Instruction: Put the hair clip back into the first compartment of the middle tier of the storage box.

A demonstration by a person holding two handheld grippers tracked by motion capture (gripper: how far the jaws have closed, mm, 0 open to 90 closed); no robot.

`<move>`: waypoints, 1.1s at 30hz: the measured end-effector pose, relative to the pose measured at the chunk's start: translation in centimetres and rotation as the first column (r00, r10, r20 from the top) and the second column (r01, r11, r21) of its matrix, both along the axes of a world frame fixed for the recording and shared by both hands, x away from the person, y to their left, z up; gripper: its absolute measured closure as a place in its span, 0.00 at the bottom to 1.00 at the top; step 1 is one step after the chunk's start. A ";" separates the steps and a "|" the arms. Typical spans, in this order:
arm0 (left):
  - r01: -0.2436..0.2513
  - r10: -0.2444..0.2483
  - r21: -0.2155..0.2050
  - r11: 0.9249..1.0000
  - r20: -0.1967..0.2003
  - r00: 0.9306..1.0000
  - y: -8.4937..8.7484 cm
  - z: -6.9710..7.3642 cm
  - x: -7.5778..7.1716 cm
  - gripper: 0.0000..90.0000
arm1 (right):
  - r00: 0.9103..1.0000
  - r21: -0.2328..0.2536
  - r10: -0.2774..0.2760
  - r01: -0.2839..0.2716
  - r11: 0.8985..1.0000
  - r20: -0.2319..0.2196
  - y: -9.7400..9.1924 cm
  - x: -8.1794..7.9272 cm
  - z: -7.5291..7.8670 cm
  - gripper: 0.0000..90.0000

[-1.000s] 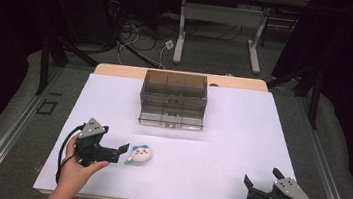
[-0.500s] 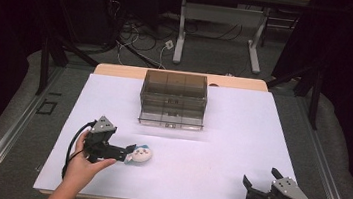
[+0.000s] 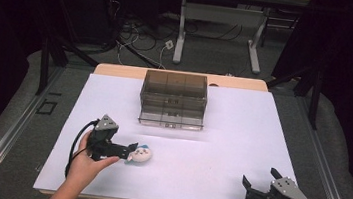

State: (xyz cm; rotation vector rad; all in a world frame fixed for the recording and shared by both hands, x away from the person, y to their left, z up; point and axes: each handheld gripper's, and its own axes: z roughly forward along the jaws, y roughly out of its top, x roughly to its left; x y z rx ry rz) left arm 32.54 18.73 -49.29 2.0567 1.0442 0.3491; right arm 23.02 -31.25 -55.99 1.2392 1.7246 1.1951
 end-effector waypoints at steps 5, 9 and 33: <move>0.005 -0.005 0.010 1.000 -0.012 1.000 -0.5 -0.2 0.1 0.09 | 1.000 -0.003 -0.003 0.003 1.000 -0.014 0.0 0.0 0.0 0.00; 0.011 -0.011 0.025 1.000 -0.026 1.000 -0.9 -0.5 0.3 0.09 | 1.000 -0.001 -0.003 0.003 1.000 -0.013 0.0 0.0 0.0 0.00; 0.058 -0.046 0.082 0.995 -0.135 0.990 -3.4 -2.5 1.3 0.17 | 1.000 0.003 0.012 -0.012 1.000 -0.020 0.1 0.1 -0.2 0.01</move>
